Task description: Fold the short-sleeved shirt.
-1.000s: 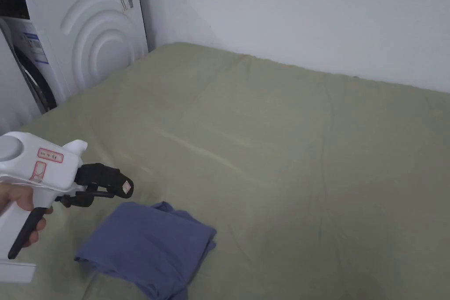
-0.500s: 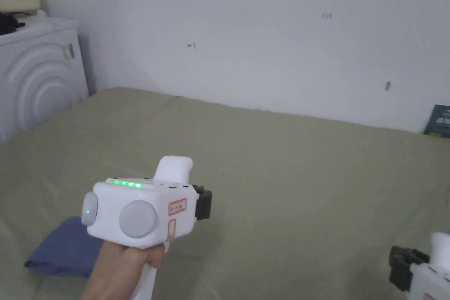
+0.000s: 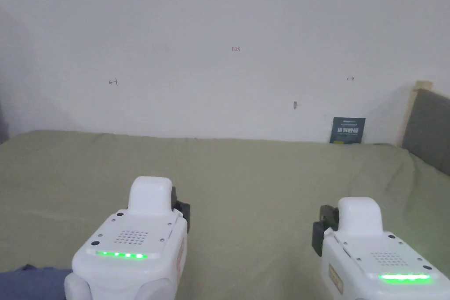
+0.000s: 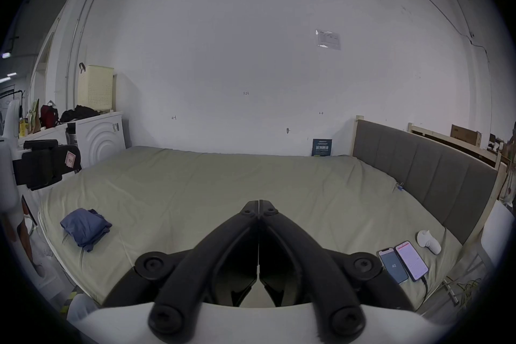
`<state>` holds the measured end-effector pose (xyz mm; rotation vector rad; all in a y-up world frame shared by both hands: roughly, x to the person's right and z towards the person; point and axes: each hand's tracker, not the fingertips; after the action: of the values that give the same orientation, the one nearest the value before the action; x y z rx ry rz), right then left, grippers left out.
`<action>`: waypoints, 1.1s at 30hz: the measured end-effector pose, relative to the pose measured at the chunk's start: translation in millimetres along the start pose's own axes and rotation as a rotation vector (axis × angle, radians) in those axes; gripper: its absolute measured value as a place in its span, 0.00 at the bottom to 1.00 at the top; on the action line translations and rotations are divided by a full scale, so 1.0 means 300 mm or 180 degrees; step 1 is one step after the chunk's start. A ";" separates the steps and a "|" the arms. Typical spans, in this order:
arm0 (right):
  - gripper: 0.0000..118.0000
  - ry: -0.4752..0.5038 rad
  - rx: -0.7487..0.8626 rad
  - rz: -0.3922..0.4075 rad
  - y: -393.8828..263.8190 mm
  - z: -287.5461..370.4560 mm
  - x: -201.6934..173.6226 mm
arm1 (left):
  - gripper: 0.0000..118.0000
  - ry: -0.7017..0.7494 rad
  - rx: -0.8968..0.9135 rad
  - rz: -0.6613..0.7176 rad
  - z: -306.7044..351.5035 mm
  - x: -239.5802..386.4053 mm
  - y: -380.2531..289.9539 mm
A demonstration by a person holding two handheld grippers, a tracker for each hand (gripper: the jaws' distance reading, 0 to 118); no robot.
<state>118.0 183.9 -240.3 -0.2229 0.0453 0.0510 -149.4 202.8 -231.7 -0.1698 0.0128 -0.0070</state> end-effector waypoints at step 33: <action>1.00 -0.0019 0.0123 -0.0049 0.031 -0.018 0.012 | 1.00 0.0193 -0.0042 0.0028 -0.045 -0.064 -0.014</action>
<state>120.9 192.0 -248.0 -0.1845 0.0388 0.0353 -168.9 196.5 -244.0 -0.1827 0.0741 -0.0034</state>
